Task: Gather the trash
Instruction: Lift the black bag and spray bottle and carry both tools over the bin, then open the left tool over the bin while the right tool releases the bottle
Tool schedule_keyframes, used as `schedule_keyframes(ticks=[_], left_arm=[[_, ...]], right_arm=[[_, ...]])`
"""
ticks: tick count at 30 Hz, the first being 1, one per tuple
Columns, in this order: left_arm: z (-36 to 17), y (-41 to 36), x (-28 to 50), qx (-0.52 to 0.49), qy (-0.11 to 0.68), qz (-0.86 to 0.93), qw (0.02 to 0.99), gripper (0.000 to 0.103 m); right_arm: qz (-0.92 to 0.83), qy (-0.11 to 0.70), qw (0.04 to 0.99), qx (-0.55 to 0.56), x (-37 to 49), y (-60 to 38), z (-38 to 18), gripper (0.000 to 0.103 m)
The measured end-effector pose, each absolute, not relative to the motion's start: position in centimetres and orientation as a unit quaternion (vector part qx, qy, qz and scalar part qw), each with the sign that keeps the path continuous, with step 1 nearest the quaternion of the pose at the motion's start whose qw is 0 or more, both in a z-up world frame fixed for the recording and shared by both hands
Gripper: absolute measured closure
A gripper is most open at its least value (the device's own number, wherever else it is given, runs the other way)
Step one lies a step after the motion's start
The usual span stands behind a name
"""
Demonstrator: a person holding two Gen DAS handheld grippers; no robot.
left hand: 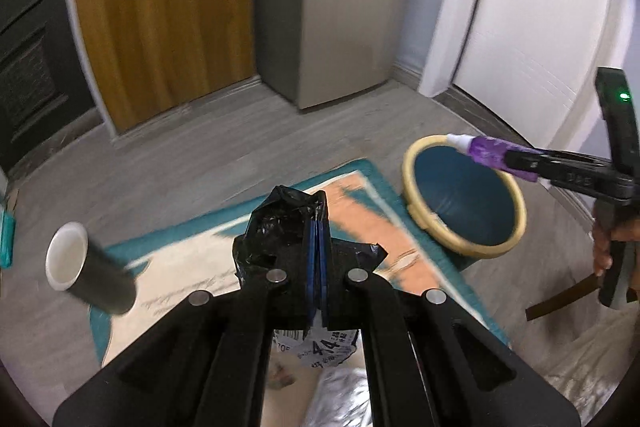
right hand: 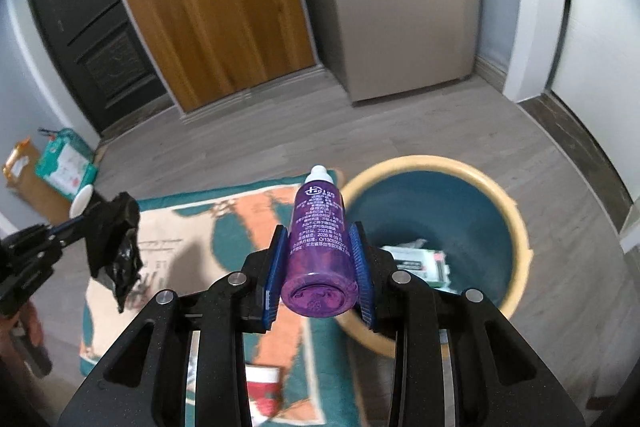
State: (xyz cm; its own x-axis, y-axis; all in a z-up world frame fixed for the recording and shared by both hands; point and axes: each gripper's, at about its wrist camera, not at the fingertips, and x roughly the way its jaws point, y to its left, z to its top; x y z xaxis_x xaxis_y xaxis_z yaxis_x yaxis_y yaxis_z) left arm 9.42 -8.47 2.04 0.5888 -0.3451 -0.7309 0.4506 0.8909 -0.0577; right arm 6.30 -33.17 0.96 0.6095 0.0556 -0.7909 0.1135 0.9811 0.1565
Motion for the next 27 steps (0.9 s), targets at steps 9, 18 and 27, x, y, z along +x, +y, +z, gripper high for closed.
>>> schedule_keyframes(ticks=[9,18,27], left_arm=[[4.0,-16.8,10.7,0.081,0.369,-0.293,0.878,0.102],[2.5,-24.5,11.5,0.109,0.353,-0.349,0.861,0.102],[-0.7,-30.4,12.6,0.105,0.354,-0.384,0.846,0.102]], right_arm=[[-0.074,0.443,0.88,0.157,5.2,-40.3,-0.6,0.07],[-0.121,0.463,0.859,0.182,4.7,-45.4,-3.1,0.07],[-0.131,0.497,0.831,0.213,5.6,-47.5,-5.8,0.07]])
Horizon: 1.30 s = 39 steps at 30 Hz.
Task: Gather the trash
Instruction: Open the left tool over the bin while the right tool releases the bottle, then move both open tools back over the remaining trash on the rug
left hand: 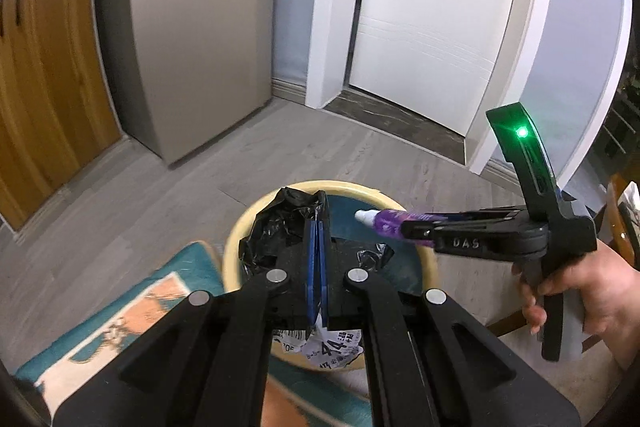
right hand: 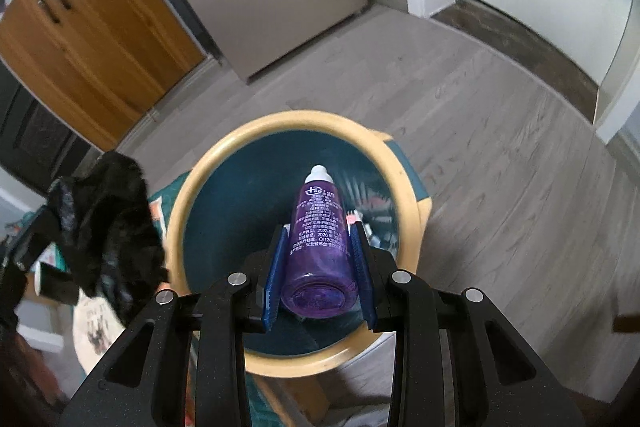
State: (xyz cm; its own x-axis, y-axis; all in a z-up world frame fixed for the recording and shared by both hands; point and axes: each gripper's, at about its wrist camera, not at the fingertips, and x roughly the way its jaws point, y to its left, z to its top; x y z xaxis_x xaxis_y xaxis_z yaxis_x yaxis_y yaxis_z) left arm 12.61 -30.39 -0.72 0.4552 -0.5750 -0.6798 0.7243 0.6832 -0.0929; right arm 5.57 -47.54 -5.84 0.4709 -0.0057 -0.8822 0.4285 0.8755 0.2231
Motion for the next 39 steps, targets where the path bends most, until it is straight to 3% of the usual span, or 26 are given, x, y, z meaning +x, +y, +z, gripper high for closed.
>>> schedule_keyframes(ticks=[7,14,17,19,23,26,28,32,35,39], left_arm=[[-4.8,-32.1,14.0,0.131,0.387,-0.371,0.834,0.102],[-5.3,-31.2,14.7,0.112,0.399,-0.362,0.835,0.099],[-5.0,-30.7,14.7,0.113,0.401,-0.355,0.837,0.086],[-4.5,-30.0,14.5,0.116,0.396,-0.347,0.842,0.069],[-3.2,-28.5,14.2,0.115,0.391,-0.334,0.85,0.067],[-2.3,-27.2,14.3,0.107,0.389,-0.324,0.856,0.058],[-1.7,-26.4,14.0,0.104,0.386,-0.32,0.859,0.053],[-0.3,-24.4,13.1,0.111,0.379,-0.315,0.863,0.049],[0.3,-23.1,12.6,0.114,0.377,-0.309,0.866,0.04],[1.6,-20.7,11.7,0.119,0.38,-0.297,0.868,0.039]], right_arm=[[-0.118,0.528,0.819,0.193,6.2,-46.3,-7.1,0.07],[-0.115,0.532,0.822,0.17,6.6,-45.5,-7.1,0.069],[-0.112,0.531,0.823,0.17,6.5,-45.4,-7.0,0.069],[-0.112,0.53,0.824,0.168,6.5,-45.3,-7.0,0.069],[-0.118,0.526,0.826,0.162,6.5,-45.0,-6.6,0.069],[-0.113,0.523,0.83,0.159,6.5,-44.4,-6.1,0.069],[-0.114,0.517,0.835,0.152,6.5,-44.2,-5.6,0.062],[-0.118,0.506,0.842,0.143,6.1,-43.6,-4.6,0.06],[-0.115,0.497,0.849,0.14,6.2,-43.2,-3.8,0.051],[-0.111,0.487,0.856,0.133,6.0,-42.5,-2.9,0.044]])
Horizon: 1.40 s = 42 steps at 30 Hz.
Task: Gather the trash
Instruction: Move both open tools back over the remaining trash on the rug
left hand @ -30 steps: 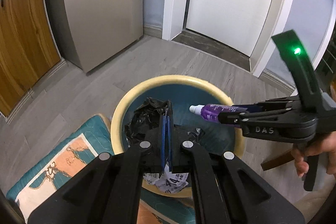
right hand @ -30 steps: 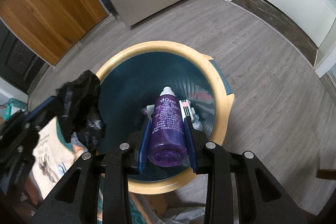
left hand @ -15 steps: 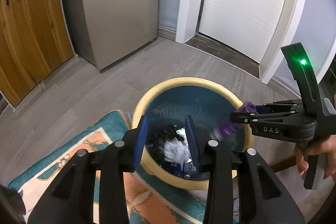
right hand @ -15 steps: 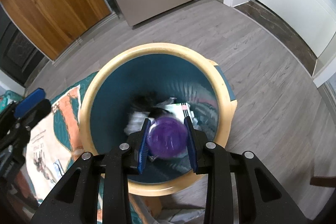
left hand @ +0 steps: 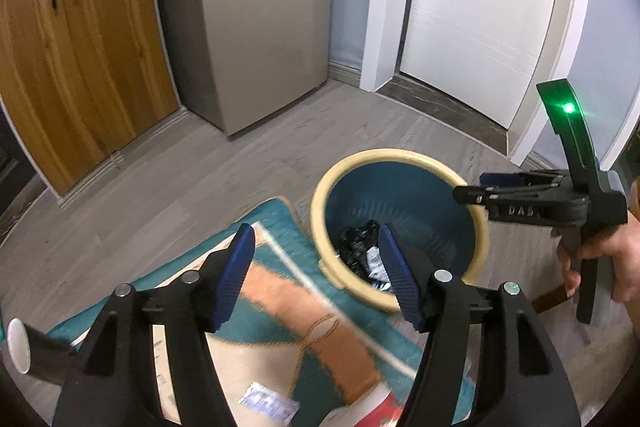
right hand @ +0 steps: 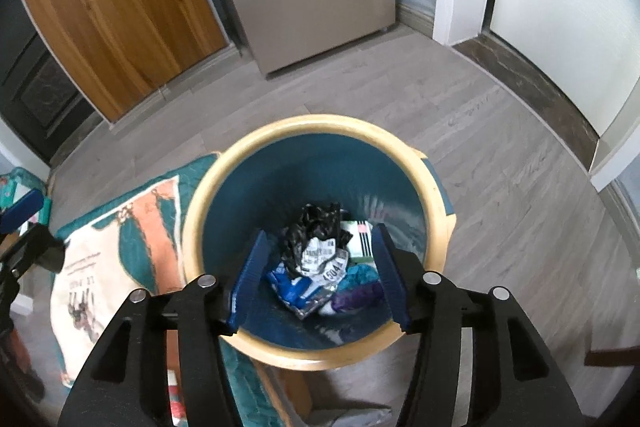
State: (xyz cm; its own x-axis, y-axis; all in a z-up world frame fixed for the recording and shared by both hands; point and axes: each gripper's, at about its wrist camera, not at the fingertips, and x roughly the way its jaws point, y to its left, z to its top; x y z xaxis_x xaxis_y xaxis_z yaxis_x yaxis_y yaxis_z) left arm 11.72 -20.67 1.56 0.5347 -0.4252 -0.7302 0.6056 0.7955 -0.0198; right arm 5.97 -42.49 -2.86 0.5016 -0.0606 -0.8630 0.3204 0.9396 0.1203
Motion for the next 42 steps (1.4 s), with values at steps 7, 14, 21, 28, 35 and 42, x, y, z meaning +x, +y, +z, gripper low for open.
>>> schedule_keyframes(ticks=[7,14,21,28,35,42], left_arm=[[4.0,-16.6,9.7,0.137,0.376,-0.279,0.873,0.038],[4.2,-12.8,7.6,0.132,0.38,-0.256,0.879,0.032],[2.5,-10.0,8.0,0.11,0.391,-0.219,0.887,0.014],[1.7,-8.2,8.2,0.108,0.394,-0.194,0.892,0.006],[-0.3,-6.8,7.9,0.12,0.42,-0.182,0.881,0.006],[-1.1,-5.5,7.4,0.136,0.426,-0.179,0.876,0.006]], right_arm=[[-0.097,0.475,0.868,0.108,5.6,-40.3,-1.4,0.032],[-0.095,0.457,0.879,0.098,5.1,-38.4,-0.3,0.019],[-0.082,0.441,0.891,0.069,4.4,-35.8,0.8,0.011],[-0.059,0.429,0.901,0.021,4.1,-32.1,1.0,0.008],[-0.023,0.457,0.889,-0.014,4.4,-28.9,-0.9,0.008],[-0.008,0.484,0.875,-0.019,4.9,-27.4,-3.0,0.008]])
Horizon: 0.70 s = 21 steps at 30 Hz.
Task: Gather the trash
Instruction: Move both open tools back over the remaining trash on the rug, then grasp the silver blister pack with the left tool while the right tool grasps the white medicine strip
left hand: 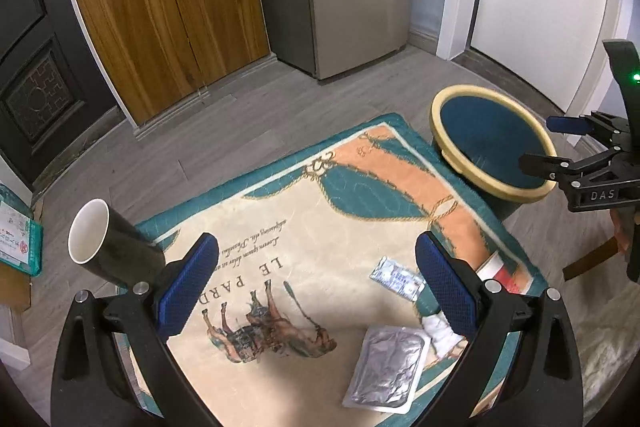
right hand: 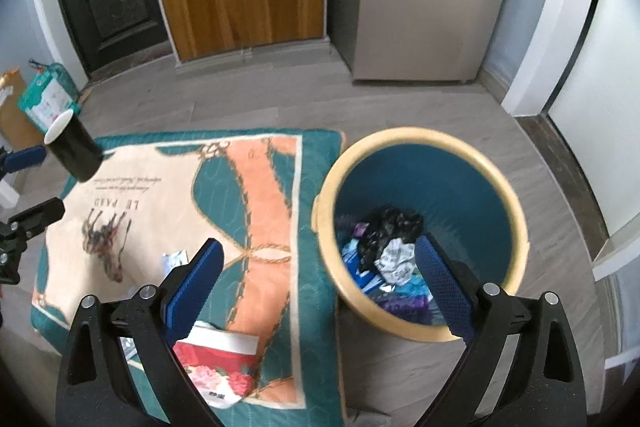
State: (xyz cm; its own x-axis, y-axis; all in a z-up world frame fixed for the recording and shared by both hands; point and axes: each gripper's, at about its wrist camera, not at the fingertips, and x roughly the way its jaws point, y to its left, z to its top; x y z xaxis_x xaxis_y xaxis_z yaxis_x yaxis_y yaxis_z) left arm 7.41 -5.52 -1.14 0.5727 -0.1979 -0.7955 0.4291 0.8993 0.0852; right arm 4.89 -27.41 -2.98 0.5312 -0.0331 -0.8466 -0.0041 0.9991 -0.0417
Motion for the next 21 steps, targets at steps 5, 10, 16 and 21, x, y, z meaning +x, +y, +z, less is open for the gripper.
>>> schedule_keyframes(ticks=[5,10,16,21], left_arm=[[-2.4,-4.8,7.5,0.144,0.439,-0.174,0.87,0.006],[-3.6,-4.4,7.4,0.158,0.452,-0.174,0.86,0.006],[-7.3,-5.6,5.1,0.171,0.475,-0.206,0.838,0.006],[-10.4,-7.7,2.4,0.216,0.474,-0.234,0.821,0.006]], right_arm=[[-0.001,0.506,0.862,-0.016,5.0,-26.6,-4.8,0.008],[0.016,0.528,0.849,0.027,5.2,-25.1,-7.0,0.008],[0.011,0.537,0.843,0.027,6.0,-24.4,-7.8,0.008],[0.003,0.541,0.84,0.049,6.6,-24.8,-7.8,0.008]])
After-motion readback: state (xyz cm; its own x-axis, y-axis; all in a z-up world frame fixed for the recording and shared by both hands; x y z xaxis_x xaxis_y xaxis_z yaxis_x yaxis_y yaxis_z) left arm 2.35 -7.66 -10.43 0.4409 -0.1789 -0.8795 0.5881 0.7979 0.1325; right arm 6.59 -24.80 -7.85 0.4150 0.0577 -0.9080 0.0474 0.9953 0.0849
